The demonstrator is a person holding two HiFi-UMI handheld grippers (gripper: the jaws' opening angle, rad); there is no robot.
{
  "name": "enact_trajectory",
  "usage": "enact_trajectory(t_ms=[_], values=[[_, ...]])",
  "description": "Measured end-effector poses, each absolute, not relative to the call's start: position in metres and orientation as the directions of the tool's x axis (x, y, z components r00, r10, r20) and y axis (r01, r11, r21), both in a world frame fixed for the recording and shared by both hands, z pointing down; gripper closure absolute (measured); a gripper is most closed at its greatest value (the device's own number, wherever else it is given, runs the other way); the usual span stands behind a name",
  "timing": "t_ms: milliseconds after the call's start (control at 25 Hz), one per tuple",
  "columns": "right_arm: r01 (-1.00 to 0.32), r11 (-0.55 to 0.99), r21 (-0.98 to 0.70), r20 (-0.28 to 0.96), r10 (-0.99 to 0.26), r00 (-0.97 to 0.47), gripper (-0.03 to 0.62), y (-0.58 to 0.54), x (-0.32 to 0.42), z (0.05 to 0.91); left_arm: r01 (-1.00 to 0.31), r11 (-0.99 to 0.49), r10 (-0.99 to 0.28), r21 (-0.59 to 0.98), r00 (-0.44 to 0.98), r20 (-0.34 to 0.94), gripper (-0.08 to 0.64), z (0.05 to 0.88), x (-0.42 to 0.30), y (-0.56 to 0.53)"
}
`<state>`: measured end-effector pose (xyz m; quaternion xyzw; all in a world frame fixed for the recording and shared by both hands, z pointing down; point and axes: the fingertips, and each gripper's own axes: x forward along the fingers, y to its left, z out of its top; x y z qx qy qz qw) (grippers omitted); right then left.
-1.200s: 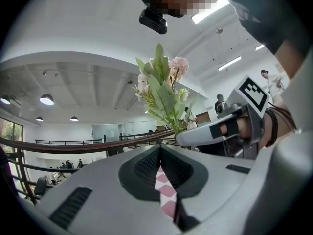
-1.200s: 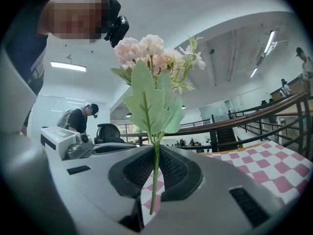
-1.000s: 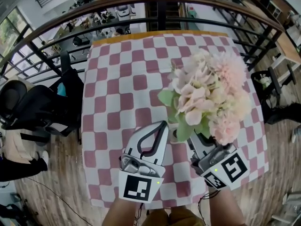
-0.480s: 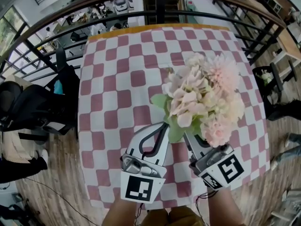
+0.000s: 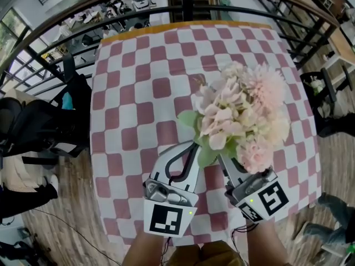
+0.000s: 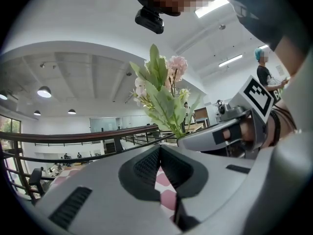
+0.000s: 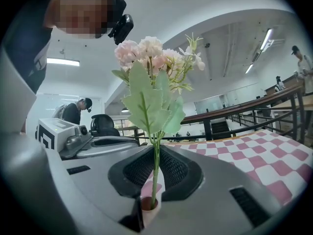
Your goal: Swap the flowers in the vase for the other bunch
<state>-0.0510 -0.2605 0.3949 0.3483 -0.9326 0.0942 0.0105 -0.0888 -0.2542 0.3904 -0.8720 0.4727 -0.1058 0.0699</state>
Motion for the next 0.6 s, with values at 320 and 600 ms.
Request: enact_trajectory(t_ms=[320,600], values=[[-0.651,0.735,-0.189,0.092,-0.647,-0.757,0.543,-0.257,-0.051,0.406,-0.809,-0.543,-0.84,-0.224,0.526,0.138,0.552,0.397,-0.084,-0.256],[-0.663,0.712,-0.23,0.091,-0.663,-0.743,0.543,-0.259,-0.044,0.415,-0.815,-0.539,-0.842,-0.215,0.52,0.143,0.552,0.402,-0.082,-0.256]])
